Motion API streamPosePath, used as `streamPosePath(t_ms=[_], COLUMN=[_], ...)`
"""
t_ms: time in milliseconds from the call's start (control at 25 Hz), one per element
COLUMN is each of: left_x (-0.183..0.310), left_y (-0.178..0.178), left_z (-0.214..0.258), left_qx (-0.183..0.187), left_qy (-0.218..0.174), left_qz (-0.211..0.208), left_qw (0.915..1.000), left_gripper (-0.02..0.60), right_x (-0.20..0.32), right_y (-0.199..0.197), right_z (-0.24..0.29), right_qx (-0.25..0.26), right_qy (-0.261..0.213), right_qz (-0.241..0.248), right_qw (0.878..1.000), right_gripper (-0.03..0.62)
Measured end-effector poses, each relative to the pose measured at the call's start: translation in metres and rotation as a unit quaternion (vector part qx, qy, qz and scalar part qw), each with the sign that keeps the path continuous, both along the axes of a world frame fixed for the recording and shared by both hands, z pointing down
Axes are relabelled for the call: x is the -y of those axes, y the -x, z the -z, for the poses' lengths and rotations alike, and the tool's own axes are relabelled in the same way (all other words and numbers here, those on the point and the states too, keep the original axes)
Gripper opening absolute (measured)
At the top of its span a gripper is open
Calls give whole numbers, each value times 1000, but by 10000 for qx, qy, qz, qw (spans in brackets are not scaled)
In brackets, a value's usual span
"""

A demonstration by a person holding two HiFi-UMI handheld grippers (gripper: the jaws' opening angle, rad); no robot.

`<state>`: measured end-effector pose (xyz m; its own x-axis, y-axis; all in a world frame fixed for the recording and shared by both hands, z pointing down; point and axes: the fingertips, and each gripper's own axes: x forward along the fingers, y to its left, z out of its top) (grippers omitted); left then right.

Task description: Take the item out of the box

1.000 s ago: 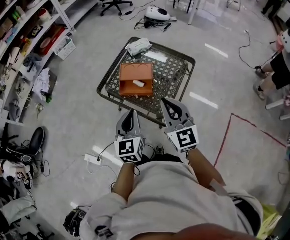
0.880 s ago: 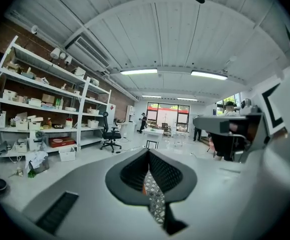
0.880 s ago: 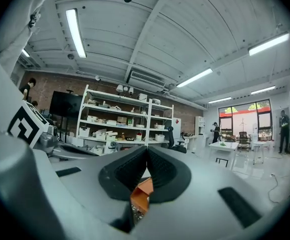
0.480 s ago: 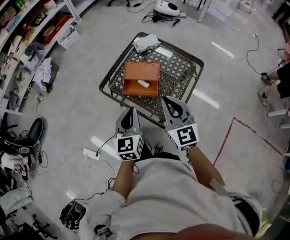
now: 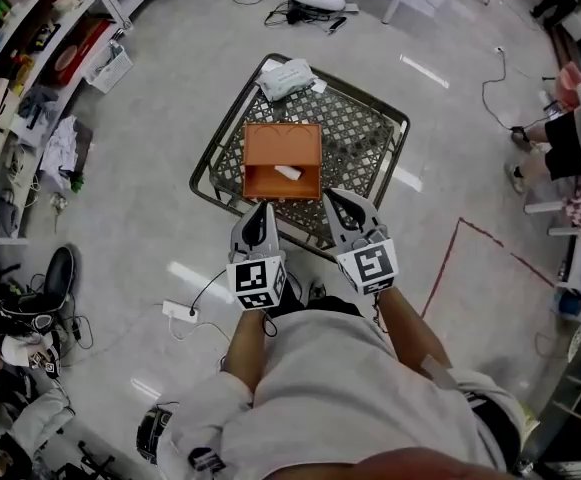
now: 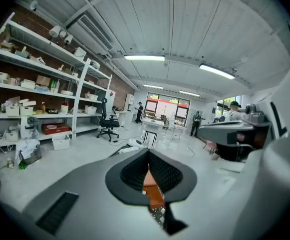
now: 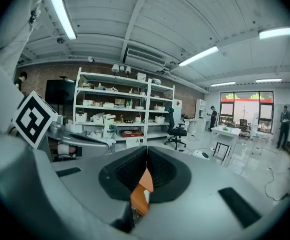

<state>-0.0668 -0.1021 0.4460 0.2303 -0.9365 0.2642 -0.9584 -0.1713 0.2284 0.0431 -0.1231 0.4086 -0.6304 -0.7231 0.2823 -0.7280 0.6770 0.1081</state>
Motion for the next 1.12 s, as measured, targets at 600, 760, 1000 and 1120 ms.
streamPosePath(t_ms=[600,760,1000,1120], left_x=[80,82,80,84], left_y=[70,74,82,83], left_z=[-68,-91,-126,-140], left_qx=[-203,-195,-242,-229], left_qy=[785,1051,1440,1557], left_qz=[-747,-927,-826,-779], left_qw=[9939,9899,9858,9845], left_gripper=[9,9,9,9], right_x=[65,70,72,80], right_y=[64,70,81,81], right_z=[-69,-106,-151,-174], right_qx=[-1154,-1496,-1826,-2008], right_qy=[731,1142,1468,1598], right_qz=[-139,-107,116,154], right_qw=[9905,9821,9721,9664], right_gripper=[5,5,5,5])
